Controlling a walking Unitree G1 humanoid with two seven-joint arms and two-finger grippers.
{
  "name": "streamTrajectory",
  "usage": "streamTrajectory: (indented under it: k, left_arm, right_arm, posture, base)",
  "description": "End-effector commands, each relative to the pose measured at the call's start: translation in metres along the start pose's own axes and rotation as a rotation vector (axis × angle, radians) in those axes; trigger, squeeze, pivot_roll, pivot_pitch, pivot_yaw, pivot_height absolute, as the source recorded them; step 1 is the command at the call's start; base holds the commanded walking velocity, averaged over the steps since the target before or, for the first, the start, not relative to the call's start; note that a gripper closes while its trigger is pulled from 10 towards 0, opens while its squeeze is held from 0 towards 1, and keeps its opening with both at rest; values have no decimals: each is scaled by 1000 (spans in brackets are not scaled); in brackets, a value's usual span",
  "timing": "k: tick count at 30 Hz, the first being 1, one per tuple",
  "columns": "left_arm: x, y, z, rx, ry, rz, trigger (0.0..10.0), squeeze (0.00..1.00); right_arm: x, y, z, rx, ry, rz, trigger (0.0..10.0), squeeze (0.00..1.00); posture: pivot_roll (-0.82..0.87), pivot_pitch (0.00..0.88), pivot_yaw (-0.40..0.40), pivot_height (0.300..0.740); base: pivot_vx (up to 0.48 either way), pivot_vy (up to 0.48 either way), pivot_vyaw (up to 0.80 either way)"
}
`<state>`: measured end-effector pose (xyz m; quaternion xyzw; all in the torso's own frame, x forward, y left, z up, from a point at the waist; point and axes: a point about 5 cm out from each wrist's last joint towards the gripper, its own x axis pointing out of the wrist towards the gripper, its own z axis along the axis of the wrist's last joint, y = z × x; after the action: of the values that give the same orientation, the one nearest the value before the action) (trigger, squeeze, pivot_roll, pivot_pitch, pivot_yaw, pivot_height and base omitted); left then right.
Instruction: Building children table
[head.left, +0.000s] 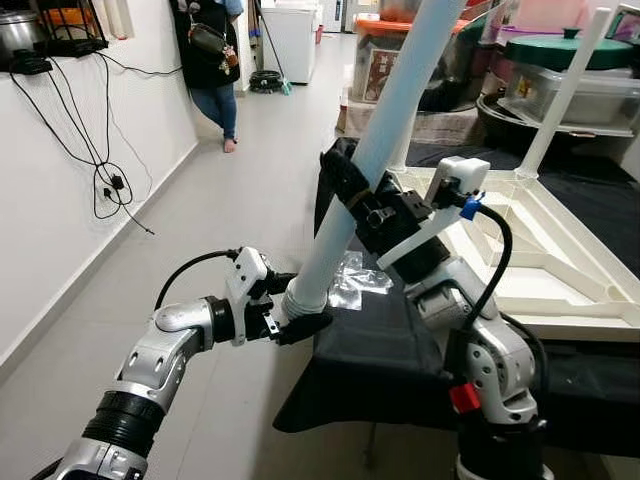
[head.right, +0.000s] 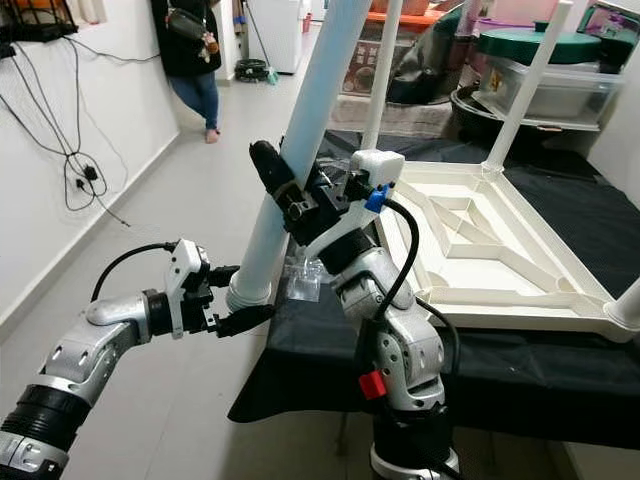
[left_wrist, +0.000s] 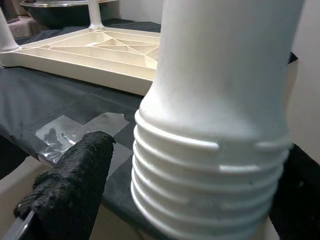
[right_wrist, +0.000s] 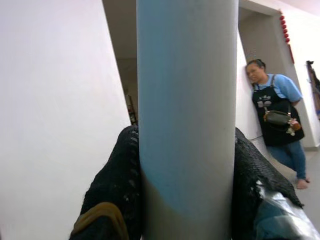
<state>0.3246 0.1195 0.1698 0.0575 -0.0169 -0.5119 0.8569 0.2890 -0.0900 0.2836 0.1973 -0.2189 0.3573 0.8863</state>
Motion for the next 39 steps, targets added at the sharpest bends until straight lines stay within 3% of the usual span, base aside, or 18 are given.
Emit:
streamTrajectory:
  k: [1,4,5,7,8,16,17,18,19,24,25,28,32,33,34,36,37,39]
  left_arm:
    - [3,1,4,32,2,-25,10000,0]
    - [5,0,5,42,-2,-46,10000,0]
    - [6,-1,6,53,-5,-61,7294,0]
    - [7,-1,7,61,-8,-70,7294,0]
    - [9,-2,8,71,-13,-83,0,0]
    - [10,-4,8,120,7,-127,0,0]
    - [9,-4,7,128,16,-134,0,0]
    - [9,-4,7,128,16,-134,0,0]
    - [7,-5,6,139,29,-141,0,0]
    - [-1,-5,0,193,88,-169,0,0]
    - [-4,-4,-1,213,108,-170,7961,0]
    - [-8,-2,-3,238,136,-170,10000,0]
    - [-11,0,-6,251,157,-165,10000,0]
    - [-12,0,-6,252,158,-165,10000,0]
    - [-12,0,-7,253,159,-165,10000,0]
    - [-11,0,-7,255,159,-165,10000,0]
    - [-11,0,-7,263,157,-161,10000,0]
    - [-10,0,-7,267,155,-158,10000,0]
  right_arm:
    - [-1,6,-3,14,25,41,10000,0]
    - [-2,7,-4,16,45,49,10000,0]
    - [-3,7,-6,16,58,49,10000,0]
    - [-3,7,-7,16,67,49,10000,0]
    - [-3,6,-8,16,76,46,10000,0]
    - [-5,-1,-14,2,131,11,10000,0]
    - [-6,-3,-15,-1,140,-2,10000,765]
    - [-6,-3,-15,-1,140,-2,10000,765]
    - [-6,-5,-16,-3,147,-10,10000,1000]
    - [-8,-10,-18,-3,180,-12,10000,1000]
    - [-9,-12,-19,-2,193,-17,10000,1000]
    - [-9,-14,-21,7,208,-26,10000,1000]
    - [-9,-15,-23,35,218,-35,10000,933]
    - [-9,-14,-24,40,224,-35,10000,0]
    - [-9,-14,-24,43,228,-35,10000,0]
    - [-9,-14,-25,50,231,-31,8431,0]
    - [-10,-13,-26,67,226,-30,0,0]
    - [-10,-13,-26,75,221,-31,0,0]
  posture:
    - [23,0,-31,740]
    - [23,0,-31,740]
    - [24,0,-32,740]
    - [24,0,-32,740]
    - [23,0,-32,740]
    - [25,0,-35,740]
    - [25,0,-36,740]
    - [25,0,-36,740]
    - [28,0,-37,740]
    - [34,0,-40,740]
    - [37,0,-41,740]
    - [40,0,-42,740]
    - [40,0,-41,740]
    - [40,0,-43,740]
    - [40,0,-43,740]
    - [40,0,-44,740]
    - [38,0,-44,740]
    - [38,0,-44,740]
  base:
    - [0,0,0]
    - [0,0,0]
    - [0,0,0]
    - [0,0,0]
    - [0,0,0]
    - [0,0,0]
    - [0,0,0]
    - [0,0,0]
    - [0,0,0]
    - [0,0,0]
    - [0,0,0]
    - [0,0,0]
    - [0,0,0]
    - [0,0,0]
    - [0,0,0]
    - [0,0,0]
    - [0,0,0]
    - [0,0,0]
